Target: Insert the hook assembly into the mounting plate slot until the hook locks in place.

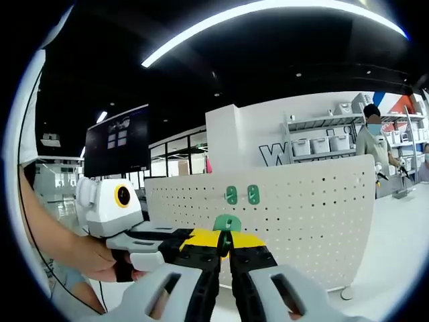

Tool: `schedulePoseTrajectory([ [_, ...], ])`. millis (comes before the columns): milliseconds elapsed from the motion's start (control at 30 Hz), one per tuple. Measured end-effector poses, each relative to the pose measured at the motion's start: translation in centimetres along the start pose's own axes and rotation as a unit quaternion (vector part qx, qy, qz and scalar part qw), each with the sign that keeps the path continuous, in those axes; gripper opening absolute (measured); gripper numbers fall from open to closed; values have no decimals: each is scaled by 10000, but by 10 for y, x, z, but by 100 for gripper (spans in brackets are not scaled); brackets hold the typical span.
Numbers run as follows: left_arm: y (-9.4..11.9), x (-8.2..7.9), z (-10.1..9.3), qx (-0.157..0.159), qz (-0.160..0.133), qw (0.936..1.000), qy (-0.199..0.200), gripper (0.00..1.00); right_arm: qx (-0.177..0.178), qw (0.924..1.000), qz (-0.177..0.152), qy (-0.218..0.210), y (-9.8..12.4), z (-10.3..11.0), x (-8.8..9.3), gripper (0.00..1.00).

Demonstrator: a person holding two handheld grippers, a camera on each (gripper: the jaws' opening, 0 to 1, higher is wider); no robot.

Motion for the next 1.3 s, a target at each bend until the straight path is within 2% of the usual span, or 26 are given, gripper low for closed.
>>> schedulePoseTrajectory([
  [500,-1,1,-2,-21,58,10000,-67,3,13,9999,119,-114,1,1,0,0],
  [567,-1,3,-2,3,111,9999,24,4,17,9999,148,-88,1,1,1,0],
  [733,-1,7,-2,45,245,9997,-46,7,11,9998,183,-99,1,1,3,0],
  [833,0,14,-1,13,405,9992,-68,18,12,9998,177,-100,1,1,3,0],
  [933,2,15,-3,28,437,9990,-93,21,16,9998,173,-98,2,1,3,0],
  [1167,1,23,-2,-83,652,9977,-190,54,20,9998,176,-130,2,1,3,0],
  [1300,2,31,-1,-154,822,9964,-124,67,23,9997,180,-142,3,-1,3,0],
])
Point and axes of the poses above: the point that each gripper's makers call its tool centre point, and the gripper's own axes: y roughly backward along the fingers, z roughly to its left, x roughly out of its underside, the point moved 4 cm from there along y, roughly backward along the fingers, and after that the axes turned 13 degrees about -y, right-handed, at the moved point
